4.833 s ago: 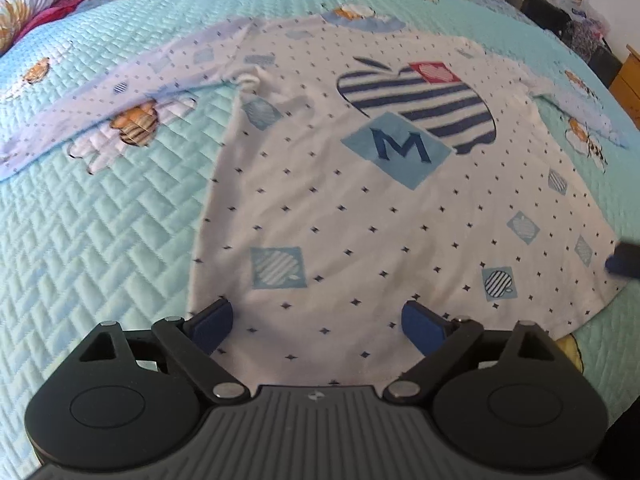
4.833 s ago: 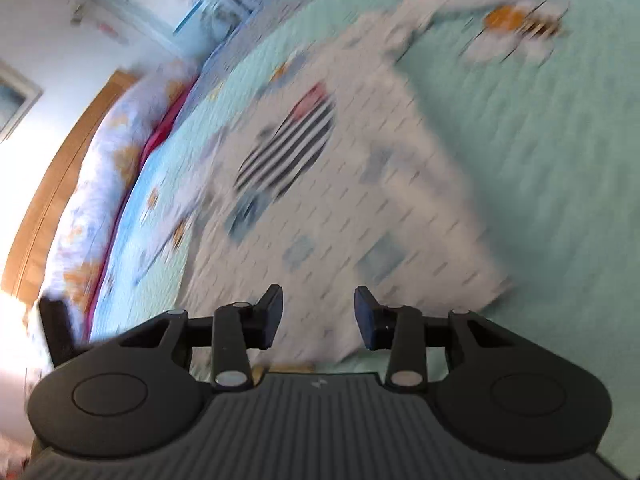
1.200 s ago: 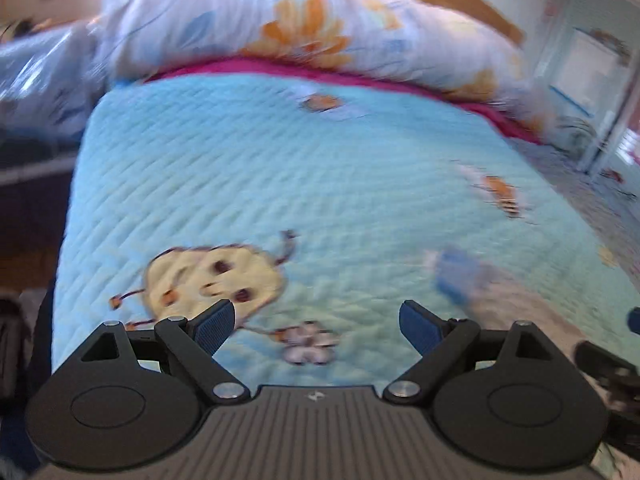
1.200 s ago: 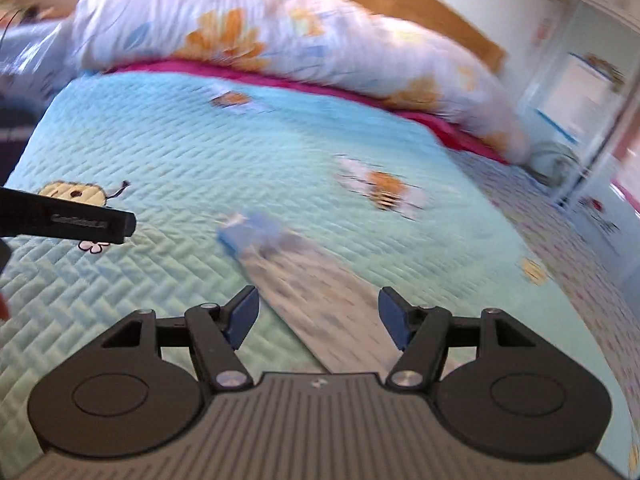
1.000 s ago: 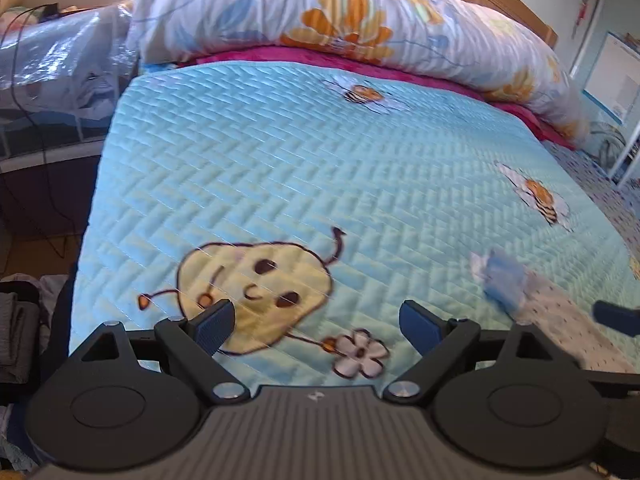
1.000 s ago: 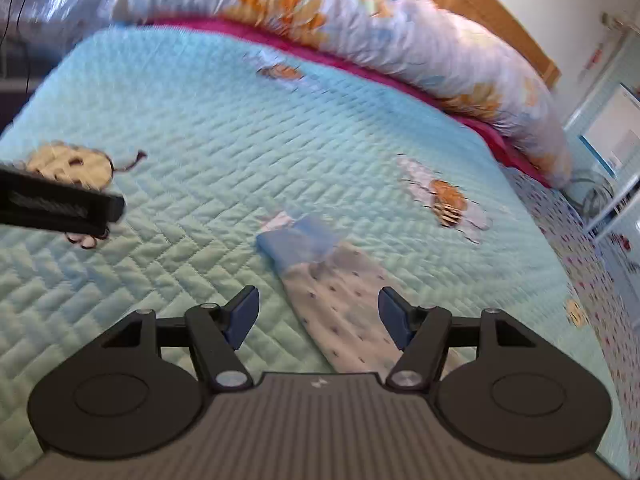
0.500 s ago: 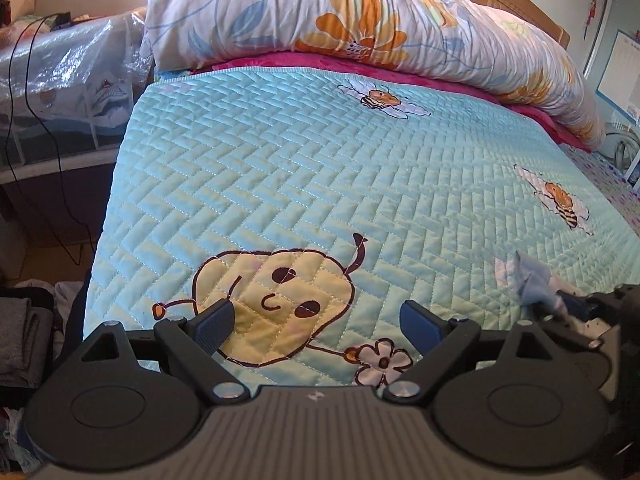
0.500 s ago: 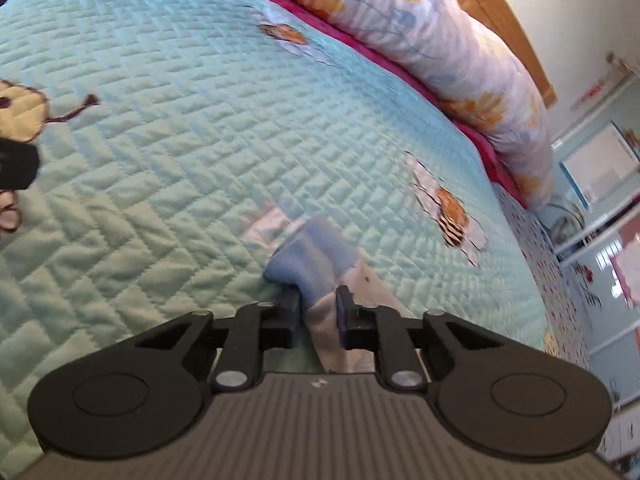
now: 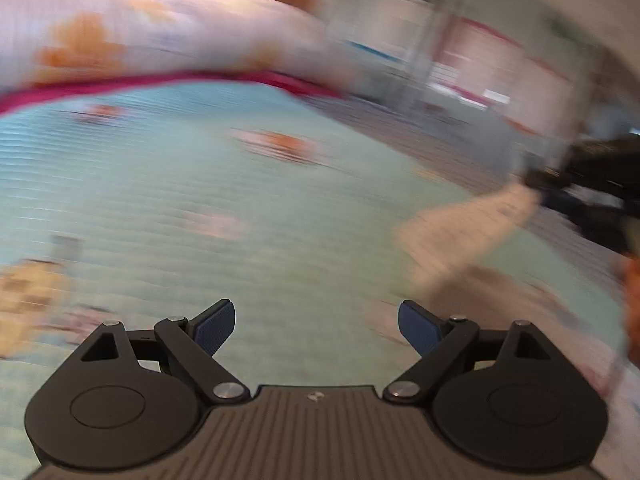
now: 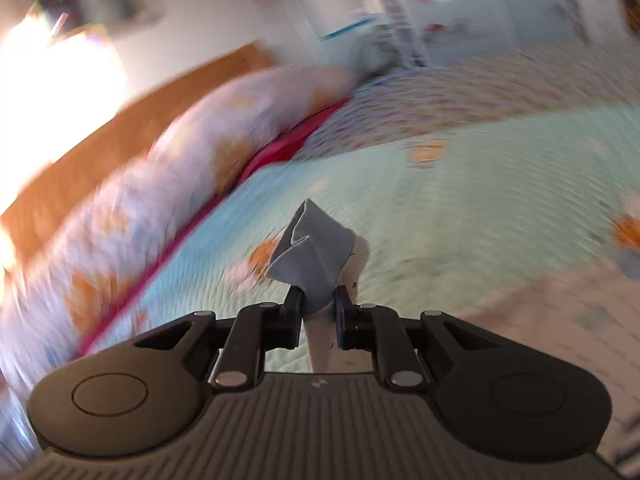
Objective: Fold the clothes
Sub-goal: 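Grasp the sleeve's light-blue cuff with the right gripper, then lift the sleeve across the garment body with the right gripper while the left gripper pinches the hem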
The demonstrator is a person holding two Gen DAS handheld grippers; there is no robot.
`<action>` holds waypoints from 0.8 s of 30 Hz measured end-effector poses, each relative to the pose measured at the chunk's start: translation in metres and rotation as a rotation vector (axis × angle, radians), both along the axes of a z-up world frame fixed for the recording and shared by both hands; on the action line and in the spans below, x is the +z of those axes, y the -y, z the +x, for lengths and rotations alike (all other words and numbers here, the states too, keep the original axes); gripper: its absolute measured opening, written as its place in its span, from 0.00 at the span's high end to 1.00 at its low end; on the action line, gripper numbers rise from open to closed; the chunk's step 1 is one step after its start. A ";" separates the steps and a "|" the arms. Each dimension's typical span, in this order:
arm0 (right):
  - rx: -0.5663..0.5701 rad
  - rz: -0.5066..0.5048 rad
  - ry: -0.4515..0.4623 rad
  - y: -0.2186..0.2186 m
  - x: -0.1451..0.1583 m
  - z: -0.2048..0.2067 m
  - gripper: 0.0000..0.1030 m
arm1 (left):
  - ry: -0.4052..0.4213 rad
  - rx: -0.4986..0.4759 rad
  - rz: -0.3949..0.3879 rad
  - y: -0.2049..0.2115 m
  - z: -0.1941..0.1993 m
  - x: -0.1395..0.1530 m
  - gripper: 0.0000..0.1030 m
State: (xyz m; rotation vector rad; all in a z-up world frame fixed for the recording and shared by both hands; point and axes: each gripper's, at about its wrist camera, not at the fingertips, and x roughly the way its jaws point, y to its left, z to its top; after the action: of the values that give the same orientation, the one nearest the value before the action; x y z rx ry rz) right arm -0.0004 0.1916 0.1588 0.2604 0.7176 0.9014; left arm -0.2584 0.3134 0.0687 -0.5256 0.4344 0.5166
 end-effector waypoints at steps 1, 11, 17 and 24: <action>-0.035 0.023 -0.028 0.020 0.001 0.009 0.84 | 0.009 -0.072 -0.008 0.009 0.006 0.000 0.11; -0.103 0.106 -0.081 0.096 0.000 0.024 0.84 | -0.119 -0.587 -0.121 0.067 0.050 -0.025 0.11; -0.076 0.165 -0.085 0.121 0.009 0.015 0.83 | -0.152 -0.631 -0.254 0.065 0.042 -0.037 0.15; -0.086 0.191 -0.086 0.135 0.014 0.021 0.83 | -0.218 -0.622 -0.358 0.074 0.032 -0.036 0.48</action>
State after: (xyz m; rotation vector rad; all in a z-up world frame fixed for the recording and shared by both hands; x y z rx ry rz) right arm 0.0204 0.0563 0.1724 0.4984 0.6947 0.8819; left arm -0.2268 0.2396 0.0322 -0.6429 0.8700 -0.1114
